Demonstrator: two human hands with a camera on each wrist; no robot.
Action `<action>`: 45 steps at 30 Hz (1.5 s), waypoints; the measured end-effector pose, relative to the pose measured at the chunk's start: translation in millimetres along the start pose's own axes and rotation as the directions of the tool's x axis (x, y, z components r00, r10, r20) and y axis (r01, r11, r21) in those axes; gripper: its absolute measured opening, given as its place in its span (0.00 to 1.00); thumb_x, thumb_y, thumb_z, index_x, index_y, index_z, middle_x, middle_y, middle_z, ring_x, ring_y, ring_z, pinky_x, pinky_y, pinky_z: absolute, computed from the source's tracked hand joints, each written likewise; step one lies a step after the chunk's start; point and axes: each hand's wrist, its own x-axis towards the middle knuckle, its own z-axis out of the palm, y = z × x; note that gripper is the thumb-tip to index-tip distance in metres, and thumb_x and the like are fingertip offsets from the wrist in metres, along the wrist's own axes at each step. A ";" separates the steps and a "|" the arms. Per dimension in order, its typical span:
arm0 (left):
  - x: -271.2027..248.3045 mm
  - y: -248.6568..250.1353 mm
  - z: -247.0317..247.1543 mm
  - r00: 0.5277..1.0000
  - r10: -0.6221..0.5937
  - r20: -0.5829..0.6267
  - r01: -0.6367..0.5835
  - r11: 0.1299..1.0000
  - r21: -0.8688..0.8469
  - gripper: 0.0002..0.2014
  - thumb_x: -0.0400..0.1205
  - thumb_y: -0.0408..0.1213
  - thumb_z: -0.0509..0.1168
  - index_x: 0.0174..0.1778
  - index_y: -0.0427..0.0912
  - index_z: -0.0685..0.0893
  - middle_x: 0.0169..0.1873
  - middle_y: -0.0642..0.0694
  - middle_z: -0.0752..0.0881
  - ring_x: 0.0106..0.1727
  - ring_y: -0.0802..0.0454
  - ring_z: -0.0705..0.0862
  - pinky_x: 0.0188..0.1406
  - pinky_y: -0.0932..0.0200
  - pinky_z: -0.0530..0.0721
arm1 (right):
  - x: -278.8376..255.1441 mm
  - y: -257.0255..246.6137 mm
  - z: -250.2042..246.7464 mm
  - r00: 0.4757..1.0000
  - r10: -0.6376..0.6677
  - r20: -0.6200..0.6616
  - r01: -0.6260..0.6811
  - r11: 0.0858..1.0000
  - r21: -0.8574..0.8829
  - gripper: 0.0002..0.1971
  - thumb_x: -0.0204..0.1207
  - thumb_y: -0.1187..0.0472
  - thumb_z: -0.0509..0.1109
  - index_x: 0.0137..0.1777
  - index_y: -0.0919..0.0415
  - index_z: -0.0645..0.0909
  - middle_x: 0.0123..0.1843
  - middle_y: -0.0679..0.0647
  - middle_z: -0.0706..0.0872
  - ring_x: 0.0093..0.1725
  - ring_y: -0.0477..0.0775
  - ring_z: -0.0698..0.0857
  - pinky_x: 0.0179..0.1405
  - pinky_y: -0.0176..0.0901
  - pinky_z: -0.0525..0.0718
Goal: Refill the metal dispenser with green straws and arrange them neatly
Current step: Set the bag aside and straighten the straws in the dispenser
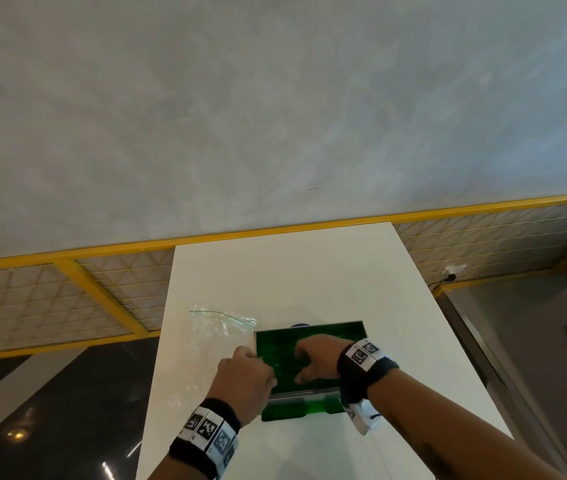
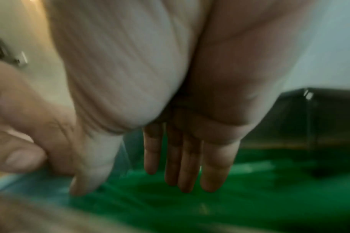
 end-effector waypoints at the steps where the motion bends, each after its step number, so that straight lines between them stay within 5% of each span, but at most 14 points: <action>1: -0.3 -2.2 0.6 0.999 -0.002 -0.040 0.000 0.999 -0.045 0.21 0.88 0.56 0.52 0.51 0.53 0.90 0.46 0.59 0.90 0.61 0.53 0.77 0.57 0.50 0.80 | -9.8 6.2 -6.8 0.999 0.001 -0.052 0.000 1.000 0.011 0.25 0.76 0.43 0.76 0.69 0.55 0.80 0.65 0.52 0.84 0.61 0.56 0.84 0.60 0.50 0.83; 4: -2.9 -10.3 3.4 0.991 -0.004 -0.136 -0.018 0.987 -0.160 0.25 0.84 0.57 0.47 0.48 0.54 0.90 0.45 0.61 0.89 0.55 0.57 0.80 0.54 0.53 0.84 | -38.3 31.3 -18.4 0.986 0.082 -0.143 -0.098 0.989 -0.109 0.16 0.83 0.53 0.70 0.67 0.57 0.81 0.65 0.55 0.85 0.62 0.58 0.86 0.61 0.51 0.85; 7: -5.1 -14.9 7.1 0.985 -0.043 -0.168 -0.003 0.964 -0.265 0.13 0.88 0.48 0.59 0.47 0.54 0.89 0.45 0.61 0.87 0.52 0.57 0.79 0.52 0.53 0.85 | -47.8 38.0 -8.6 0.978 0.184 -0.094 -0.205 0.924 -0.322 0.11 0.83 0.66 0.66 0.63 0.63 0.84 0.60 0.60 0.88 0.57 0.63 0.89 0.54 0.53 0.88; 13: -4.2 -3.2 9.3 0.991 -0.014 -0.136 -0.021 0.968 -0.249 0.10 0.88 0.47 0.63 0.47 0.54 0.89 0.46 0.61 0.85 0.53 0.56 0.77 0.53 0.55 0.84 | -32.7 24.9 6.7 0.991 0.134 -0.029 -0.137 0.964 -0.227 0.11 0.83 0.63 0.66 0.59 0.59 0.89 0.58 0.59 0.90 0.53 0.62 0.90 0.54 0.51 0.88; 16: -8.4 -8.0 12.0 0.980 -0.049 -0.192 -0.010 0.955 -0.295 0.07 0.87 0.44 0.64 0.49 0.54 0.88 0.49 0.61 0.82 0.52 0.60 0.78 0.51 0.60 0.84 | -49.6 24.2 3.3 0.955 0.081 -0.284 -0.117 0.986 -0.115 0.10 0.85 0.60 0.63 0.57 0.51 0.86 0.54 0.51 0.89 0.49 0.55 0.89 0.50 0.49 0.88; 19: -21.4 -14.6 20.0 0.941 -0.237 -0.240 0.131 0.912 -0.389 0.07 0.83 0.36 0.67 0.49 0.54 0.78 0.47 0.60 0.76 0.42 0.61 0.80 0.41 0.61 0.86 | -87.0 19.1 16.6 0.887 -0.025 -0.460 0.044 0.999 0.031 0.06 0.83 0.52 0.64 0.53 0.46 0.82 0.47 0.41 0.85 0.46 0.44 0.83 0.47 0.41 0.84; 21: -29.3 -22.8 37.4 0.927 -0.365 -0.082 0.299 0.855 -0.425 0.13 0.80 0.33 0.67 0.55 0.53 0.74 0.52 0.56 0.78 0.45 0.59 0.82 0.47 0.56 0.88 | -111.4 18.9 35.6 0.917 -0.069 -0.393 0.103 0.992 0.067 0.06 0.81 0.49 0.64 0.52 0.44 0.82 0.44 0.37 0.83 0.42 0.40 0.81 0.43 0.32 0.81; 23: -34.3 -32.3 60.2 0.916 -0.354 0.189 0.399 0.853 -0.337 0.23 0.81 0.40 0.67 0.72 0.51 0.71 0.65 0.49 0.78 0.61 0.51 0.83 0.63 0.54 0.84 | -126.2 25.5 53.9 0.949 -0.070 -0.308 0.106 0.989 0.103 0.06 0.80 0.46 0.63 0.52 0.41 0.81 0.43 0.35 0.83 0.41 0.38 0.81 0.39 0.22 0.75; 26: -34.5 -32.2 84.1 0.892 -0.241 0.383 0.357 0.895 -0.267 0.34 0.83 0.53 0.65 0.85 0.51 0.65 0.77 0.45 0.75 0.75 0.47 0.78 0.75 0.54 0.75 | -136.0 39.3 73.8 0.984 -0.036 -0.175 0.060 0.989 0.136 0.04 0.79 0.45 0.63 0.45 0.32 0.77 0.44 0.33 0.83 0.43 0.35 0.82 0.41 0.18 0.72; 31: -25.4 -28.5 106.8 0.933 -0.185 0.310 0.268 0.930 -0.252 0.20 0.88 0.46 0.65 0.76 0.47 0.81 0.72 0.46 0.83 0.72 0.49 0.81 0.71 0.58 0.77 | -131.8 55.5 92.6 0.999 0.011 -0.042 -0.006 0.995 0.103 0.08 0.77 0.43 0.59 0.38 0.28 0.75 0.48 0.36 0.83 0.49 0.42 0.86 0.51 0.37 0.84; 34: -28.7 -35.4 110.4 0.948 -0.148 0.283 0.212 0.955 -0.209 0.15 0.89 0.47 0.62 0.68 0.52 0.87 0.64 0.48 0.87 0.65 0.49 0.84 0.65 0.57 0.80 | -125.6 60.3 103.2 0.998 0.025 -0.060 -0.021 0.998 0.064 0.12 0.76 0.42 0.55 0.50 0.38 0.80 0.54 0.43 0.86 0.54 0.50 0.88 0.54 0.43 0.85; 39: -62.5 -50.3 74.5 0.955 -0.171 0.243 0.226 0.949 -0.219 0.12 0.86 0.56 0.60 0.38 0.61 0.81 0.47 0.54 0.84 0.50 0.59 0.83 0.58 0.54 0.83 | -119.7 62.8 109.3 0.989 0.091 -0.119 -0.087 0.995 0.038 0.12 0.80 0.47 0.57 0.56 0.45 0.80 0.56 0.48 0.87 0.54 0.54 0.88 0.50 0.42 0.82; 43: -90.1 -58.9 14.7 0.972 -0.200 0.122 0.225 0.945 -0.238 0.07 0.86 0.56 0.66 0.41 0.67 0.83 0.44 0.60 0.86 0.47 0.63 0.85 0.56 0.59 0.84 | -118.8 69.8 112.9 0.976 0.141 -0.168 -0.130 0.989 0.071 0.08 0.78 0.46 0.58 0.51 0.38 0.78 0.59 0.43 0.85 0.56 0.51 0.87 0.55 0.42 0.83; 45: -86.2 -53.6 -14.2 0.982 -0.191 0.017 0.190 0.957 -0.218 0.05 0.86 0.54 0.67 0.46 0.64 0.87 0.40 0.61 0.85 0.43 0.64 0.85 0.46 0.63 0.83 | -110.8 67.3 118.2 0.976 0.100 -0.192 -0.096 0.995 0.026 0.12 0.79 0.49 0.62 0.61 0.37 0.78 0.69 0.40 0.81 0.64 0.50 0.83 0.62 0.44 0.83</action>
